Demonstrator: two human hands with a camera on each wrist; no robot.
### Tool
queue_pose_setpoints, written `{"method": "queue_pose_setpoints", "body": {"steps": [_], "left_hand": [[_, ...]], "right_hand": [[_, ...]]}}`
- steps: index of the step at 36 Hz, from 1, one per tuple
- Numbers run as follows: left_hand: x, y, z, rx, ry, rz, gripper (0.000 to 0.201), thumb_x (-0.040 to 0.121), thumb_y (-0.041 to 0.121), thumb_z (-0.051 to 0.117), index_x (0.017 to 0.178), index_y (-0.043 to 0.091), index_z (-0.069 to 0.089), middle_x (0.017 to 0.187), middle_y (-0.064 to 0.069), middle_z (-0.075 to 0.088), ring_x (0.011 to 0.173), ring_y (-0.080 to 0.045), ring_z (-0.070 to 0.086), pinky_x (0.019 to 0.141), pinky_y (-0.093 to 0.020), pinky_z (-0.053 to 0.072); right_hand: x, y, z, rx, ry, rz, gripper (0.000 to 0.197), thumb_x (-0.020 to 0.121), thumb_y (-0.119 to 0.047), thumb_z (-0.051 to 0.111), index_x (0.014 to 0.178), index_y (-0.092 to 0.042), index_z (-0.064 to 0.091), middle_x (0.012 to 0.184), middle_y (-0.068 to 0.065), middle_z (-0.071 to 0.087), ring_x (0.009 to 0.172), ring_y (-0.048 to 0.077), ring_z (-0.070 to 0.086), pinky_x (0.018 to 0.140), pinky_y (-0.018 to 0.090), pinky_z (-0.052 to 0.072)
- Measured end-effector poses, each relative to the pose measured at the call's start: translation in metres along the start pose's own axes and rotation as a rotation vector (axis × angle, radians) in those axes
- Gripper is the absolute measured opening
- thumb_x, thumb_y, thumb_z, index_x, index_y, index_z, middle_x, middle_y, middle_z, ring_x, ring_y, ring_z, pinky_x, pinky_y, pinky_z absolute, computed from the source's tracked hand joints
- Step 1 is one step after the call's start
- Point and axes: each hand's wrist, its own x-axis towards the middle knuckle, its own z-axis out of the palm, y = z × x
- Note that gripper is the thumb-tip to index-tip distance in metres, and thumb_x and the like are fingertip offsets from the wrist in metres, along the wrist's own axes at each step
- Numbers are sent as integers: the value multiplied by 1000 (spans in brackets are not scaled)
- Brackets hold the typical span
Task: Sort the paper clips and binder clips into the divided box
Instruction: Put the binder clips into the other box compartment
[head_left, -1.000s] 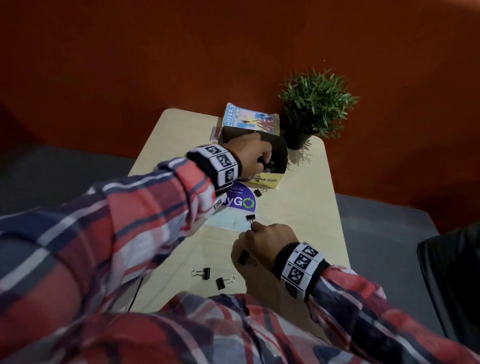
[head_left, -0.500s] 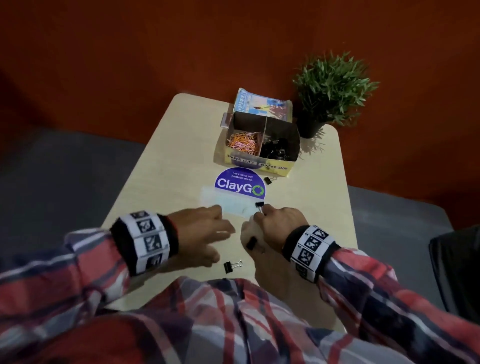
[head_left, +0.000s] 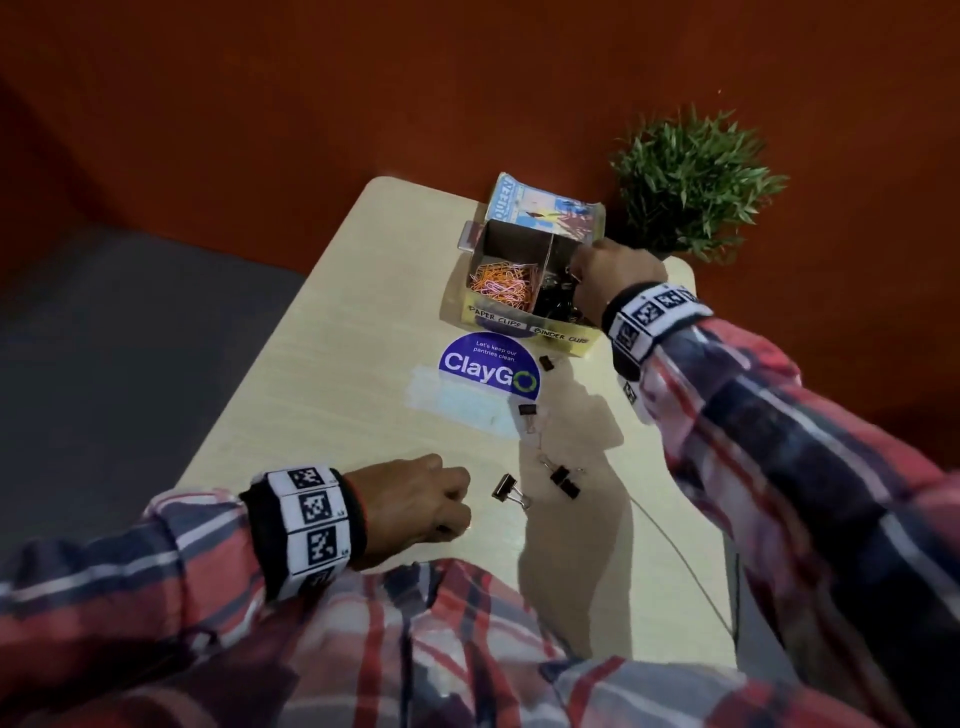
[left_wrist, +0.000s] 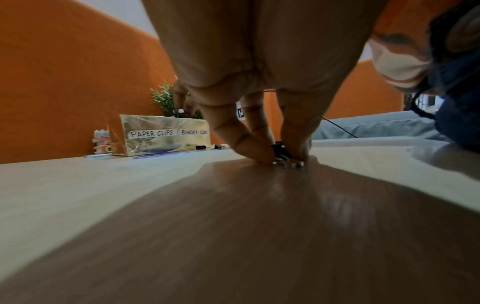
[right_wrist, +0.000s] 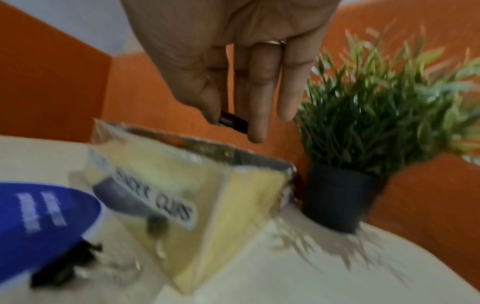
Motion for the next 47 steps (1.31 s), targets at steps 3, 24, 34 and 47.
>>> {"method": "queue_pose_setpoints", "body": {"steps": [3, 24, 34, 47], "left_hand": [[-2, -1, 0, -37, -15, -26, 12, 89, 15, 60, 82, 25, 58, 97, 1, 56, 81, -23, 54, 60, -33, 46], [10, -12, -18, -126, -127, -194, 20, 74, 3, 55, 80, 20, 61, 96, 2, 53, 87, -21, 54, 71, -37, 50], [112, -35, -139, -119, 239, -221, 15, 82, 3, 63, 84, 15, 72, 92, -1, 56, 85, -16, 55, 73, -27, 45], [211, -76, -127, 20, 118, -307, 25, 89, 9, 58, 109, 16, 71, 120, -8, 58, 112, -29, 56, 87, -35, 46]], "right_hand": [[8, 5, 10, 11, -110, 16, 30, 88, -16, 54, 117, -21, 63, 120, 14, 65, 104, 35, 64, 86, 39, 53], [-157, -23, 69, -171, -401, -343, 38, 96, -17, 42, 134, -19, 45, 118, 8, 53, 95, 34, 64, 64, 34, 38], [-168, -30, 57, -92, -448, -289, 35, 99, -17, 40, 133, -17, 47, 120, 9, 51, 99, 32, 64, 65, 33, 37], [-173, -19, 75, 154, -235, -125, 31, 98, -33, 41, 111, -14, 62, 106, 5, 58, 84, 36, 66, 64, 33, 38]]}}
